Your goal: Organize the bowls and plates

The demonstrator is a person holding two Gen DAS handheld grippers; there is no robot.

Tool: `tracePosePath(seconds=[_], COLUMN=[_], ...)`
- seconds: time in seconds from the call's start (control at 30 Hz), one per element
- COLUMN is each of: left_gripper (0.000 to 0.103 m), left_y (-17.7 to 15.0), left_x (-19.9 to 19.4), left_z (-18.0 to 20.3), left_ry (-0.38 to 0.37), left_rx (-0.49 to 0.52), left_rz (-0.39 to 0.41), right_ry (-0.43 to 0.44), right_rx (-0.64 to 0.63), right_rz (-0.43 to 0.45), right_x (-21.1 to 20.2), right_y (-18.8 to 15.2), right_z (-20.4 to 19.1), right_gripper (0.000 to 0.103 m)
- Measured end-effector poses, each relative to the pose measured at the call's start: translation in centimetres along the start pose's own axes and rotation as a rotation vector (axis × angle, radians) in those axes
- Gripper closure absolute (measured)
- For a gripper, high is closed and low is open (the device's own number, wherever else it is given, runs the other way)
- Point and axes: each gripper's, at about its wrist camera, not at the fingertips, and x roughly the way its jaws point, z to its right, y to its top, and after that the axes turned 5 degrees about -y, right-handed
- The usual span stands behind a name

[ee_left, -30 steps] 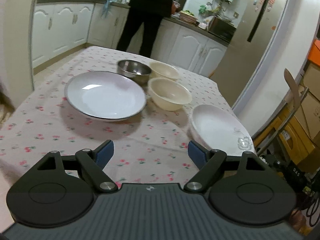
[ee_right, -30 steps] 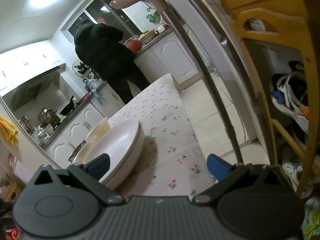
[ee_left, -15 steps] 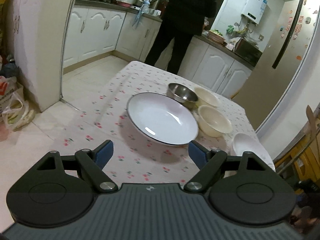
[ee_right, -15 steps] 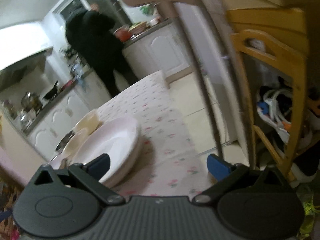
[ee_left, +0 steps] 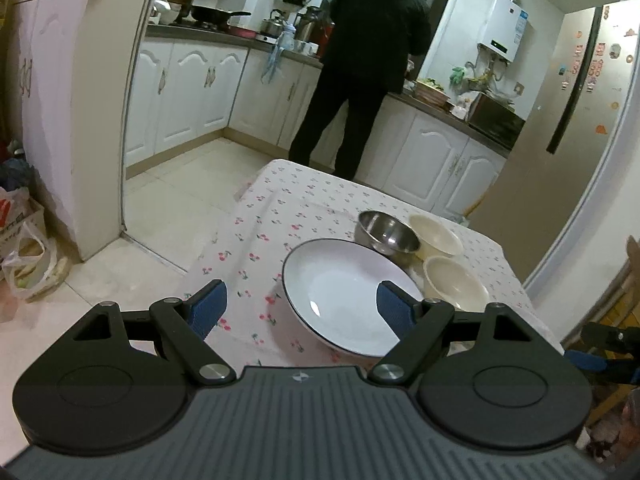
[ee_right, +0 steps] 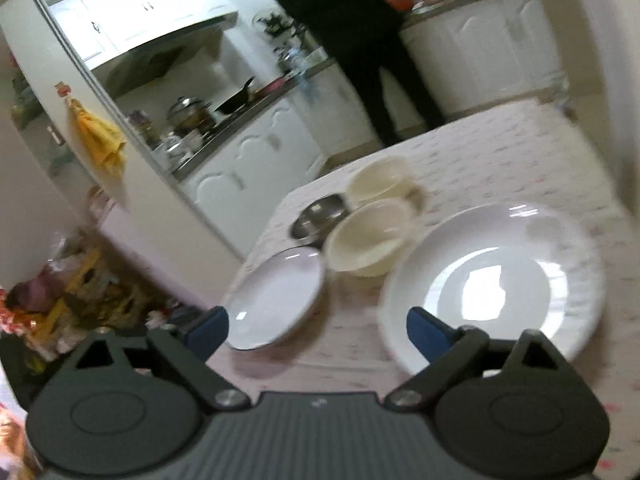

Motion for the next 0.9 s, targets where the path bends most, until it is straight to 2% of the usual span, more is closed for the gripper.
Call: tracePosePath(seconds=[0.17, 0.4, 0.57, 0.9], left_gripper=[0.002, 0.001, 0.000, 0.000], left_y=[-0.3, -1.1, -1.0, -0.9], left_x=[2.4, 5.9, 7.4, 9.2], left_z=[-0.9, -1.4, -1.9, -1.8], left_ry=[-0.036, -0.074, -0.094, -0.111], left_rx=[-0.050, -0.082, -0.116, -0.141], left_rz=[-0.008, -0.051, -0.063, -0.083], right_ry=[0.061, 0.078, 0.070, 0.044], right_rx=[0.010, 0.018, 0.051, 0.082], right_rz=[-0.066, -0.141, -0.122, -0.106], right_x=[5.0, 10.1, 11.6, 14.8], right_y=[-0.1, -0.5, 0.1, 0.9], right_z=[-1.9, -3.6, -3.7, -3.4], right_gripper=[0.011, 0.009, 0.003, 0.002])
